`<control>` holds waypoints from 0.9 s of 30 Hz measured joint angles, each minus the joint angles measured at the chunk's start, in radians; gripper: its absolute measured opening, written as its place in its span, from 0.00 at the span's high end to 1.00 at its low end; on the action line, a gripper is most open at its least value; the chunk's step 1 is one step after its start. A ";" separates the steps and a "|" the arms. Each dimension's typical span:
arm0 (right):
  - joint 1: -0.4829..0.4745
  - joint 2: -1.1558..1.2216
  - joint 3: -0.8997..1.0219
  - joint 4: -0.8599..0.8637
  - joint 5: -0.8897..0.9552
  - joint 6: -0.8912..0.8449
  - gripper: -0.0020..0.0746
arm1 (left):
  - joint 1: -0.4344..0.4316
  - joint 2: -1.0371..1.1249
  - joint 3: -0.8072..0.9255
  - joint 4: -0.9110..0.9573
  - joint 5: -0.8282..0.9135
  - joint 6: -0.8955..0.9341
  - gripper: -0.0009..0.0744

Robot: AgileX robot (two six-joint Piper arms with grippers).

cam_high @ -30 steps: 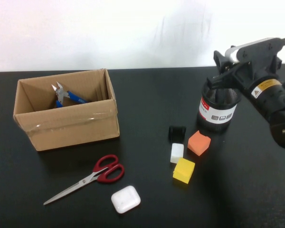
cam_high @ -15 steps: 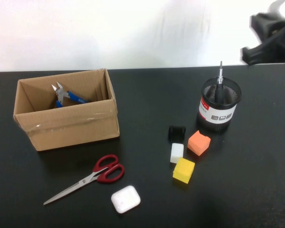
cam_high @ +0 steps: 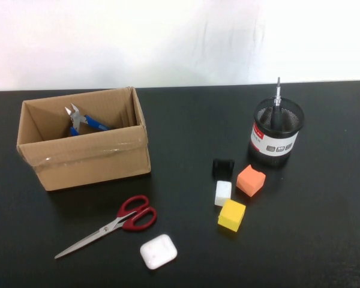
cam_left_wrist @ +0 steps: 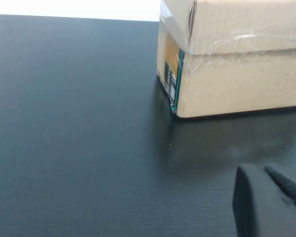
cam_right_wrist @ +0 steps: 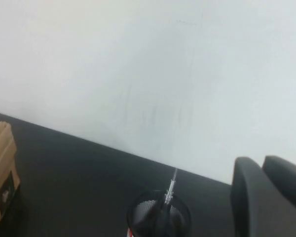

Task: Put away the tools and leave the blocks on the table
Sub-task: Pick up the scissors from the table

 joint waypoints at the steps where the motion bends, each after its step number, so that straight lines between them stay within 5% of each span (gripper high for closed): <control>1: 0.000 -0.003 0.000 0.000 0.005 0.000 0.98 | 0.000 0.000 0.000 0.000 0.000 0.000 0.99; 17: -0.011 0.055 0.007 0.000 0.036 0.000 0.98 | 0.000 0.000 0.000 0.000 0.000 0.000 0.99; 27: -0.189 -0.340 0.219 0.019 0.032 0.023 0.98 | 0.000 0.000 0.000 0.000 0.000 0.000 0.99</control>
